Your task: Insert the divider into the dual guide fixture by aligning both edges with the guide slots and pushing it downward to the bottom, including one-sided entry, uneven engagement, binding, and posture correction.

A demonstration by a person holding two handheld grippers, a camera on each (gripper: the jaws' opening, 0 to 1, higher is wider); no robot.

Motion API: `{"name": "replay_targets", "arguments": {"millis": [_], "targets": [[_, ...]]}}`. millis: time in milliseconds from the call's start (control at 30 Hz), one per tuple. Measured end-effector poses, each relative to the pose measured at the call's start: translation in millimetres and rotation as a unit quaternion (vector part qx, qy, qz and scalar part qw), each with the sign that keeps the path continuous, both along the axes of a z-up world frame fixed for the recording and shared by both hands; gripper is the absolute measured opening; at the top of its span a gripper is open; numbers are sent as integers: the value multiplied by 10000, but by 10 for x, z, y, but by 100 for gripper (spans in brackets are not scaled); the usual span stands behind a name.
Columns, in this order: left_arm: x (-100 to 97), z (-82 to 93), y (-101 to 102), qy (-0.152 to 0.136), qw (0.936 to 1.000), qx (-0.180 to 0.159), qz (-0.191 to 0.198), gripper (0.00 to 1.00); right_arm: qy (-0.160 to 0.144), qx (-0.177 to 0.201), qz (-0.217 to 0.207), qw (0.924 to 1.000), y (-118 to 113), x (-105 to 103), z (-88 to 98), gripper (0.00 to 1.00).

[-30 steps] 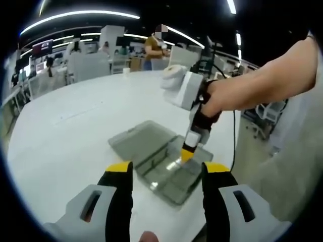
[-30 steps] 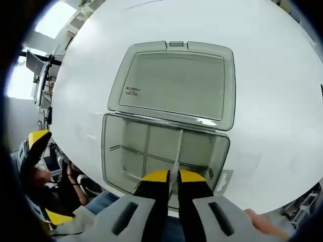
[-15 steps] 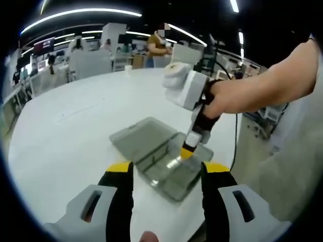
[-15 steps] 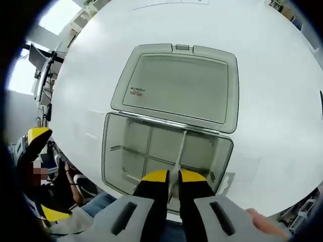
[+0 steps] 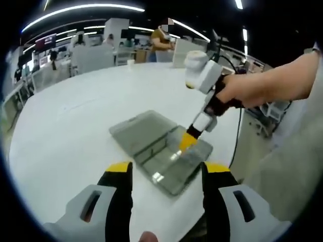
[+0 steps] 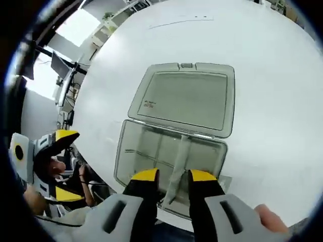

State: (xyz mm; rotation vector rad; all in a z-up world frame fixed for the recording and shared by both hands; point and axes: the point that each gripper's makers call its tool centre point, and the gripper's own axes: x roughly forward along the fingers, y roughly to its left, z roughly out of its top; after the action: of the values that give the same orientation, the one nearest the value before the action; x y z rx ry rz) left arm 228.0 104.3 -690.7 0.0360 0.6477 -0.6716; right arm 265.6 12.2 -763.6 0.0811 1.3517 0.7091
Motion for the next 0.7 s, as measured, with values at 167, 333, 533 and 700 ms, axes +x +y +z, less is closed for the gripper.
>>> {"name": "replay_targets", "arguments": {"millis": [167, 333, 533, 700], "targets": [[9, -1, 29, 44, 9998, -71, 170, 53, -452, 535, 279, 9972, -32, 60, 122, 15], [8, -25, 66, 103, 9995, -78, 293, 55, -810, 898, 734, 9899, -50, 46, 217, 13], [-5, -84, 114, 181, 9992, 32, 347, 57, -1122, 1223, 1010, 9809, -64, 31, 330, 13], [-10, -143, 213, 302, 9982, 18, 521, 58, -1448, 1428, 1293, 9705, -95, 9, 404, 16]]}}
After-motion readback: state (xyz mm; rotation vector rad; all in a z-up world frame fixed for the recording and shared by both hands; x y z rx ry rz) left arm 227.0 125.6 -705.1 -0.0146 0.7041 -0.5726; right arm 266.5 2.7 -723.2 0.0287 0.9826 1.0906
